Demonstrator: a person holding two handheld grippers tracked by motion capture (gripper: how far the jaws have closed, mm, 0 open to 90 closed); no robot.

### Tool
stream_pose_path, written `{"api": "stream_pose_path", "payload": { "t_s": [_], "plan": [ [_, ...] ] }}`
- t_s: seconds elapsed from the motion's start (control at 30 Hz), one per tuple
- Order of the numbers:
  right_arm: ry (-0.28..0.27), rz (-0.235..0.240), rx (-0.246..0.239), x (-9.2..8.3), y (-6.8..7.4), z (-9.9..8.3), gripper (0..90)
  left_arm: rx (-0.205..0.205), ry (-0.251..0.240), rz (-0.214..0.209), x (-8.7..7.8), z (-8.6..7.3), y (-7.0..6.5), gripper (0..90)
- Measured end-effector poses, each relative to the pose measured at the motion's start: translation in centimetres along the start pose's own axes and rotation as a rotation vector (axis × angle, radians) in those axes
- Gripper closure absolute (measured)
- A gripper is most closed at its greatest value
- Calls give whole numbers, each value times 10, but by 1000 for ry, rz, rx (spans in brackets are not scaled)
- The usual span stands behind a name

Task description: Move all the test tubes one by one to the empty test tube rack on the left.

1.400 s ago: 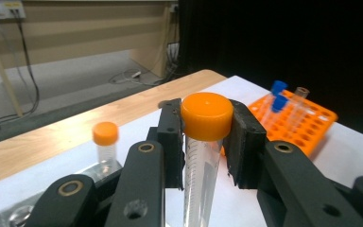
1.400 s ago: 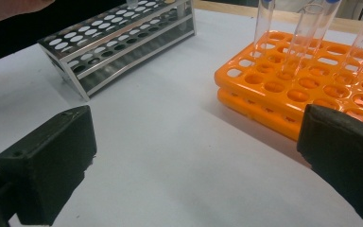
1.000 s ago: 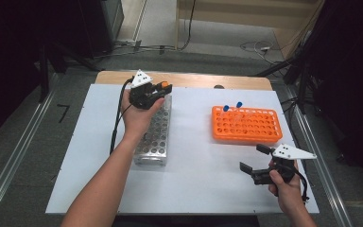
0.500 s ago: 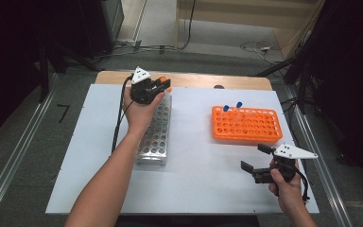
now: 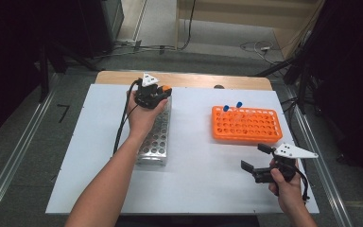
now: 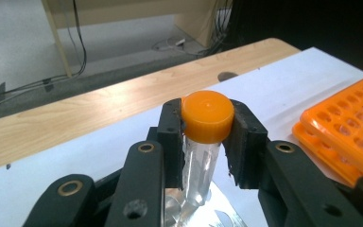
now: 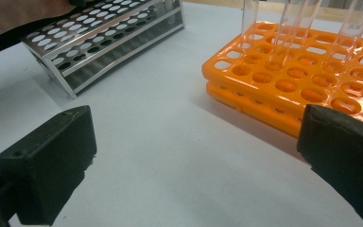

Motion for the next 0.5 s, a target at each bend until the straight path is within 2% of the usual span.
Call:
{"api": "stream_pose_path", "payload": {
  "t_s": [0.07, 0.17, 0.33, 0.43, 0.5],
  "plan": [
    [-1, 2, -2, 0, 0, 0, 0, -2, 13, 5, 0, -1, 0, 696],
    [-1, 2, -4, 1, 0, 0, 0, -18, 14, -8, 1, -1, 0, 671],
    [0, 2, -5, 2, 0, 0, 0, -48, 19, -26, -1, -2, 1, 504],
    [1, 2, 0, 2, 0, 0, 0, -71, 5, -38, -5, -1, 0, 362],
    [1, 4, 1, 2, 0, 0, 0, -95, 3, -72, -7, -2, -1, 272]
  ]
}}
Point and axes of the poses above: each handheld gripper's, and its own axes: x roughly forward along the jaws, z roughly out of its top, y roughly to its left, the point moved 3 cm from there along x, roughly forward along the jaws
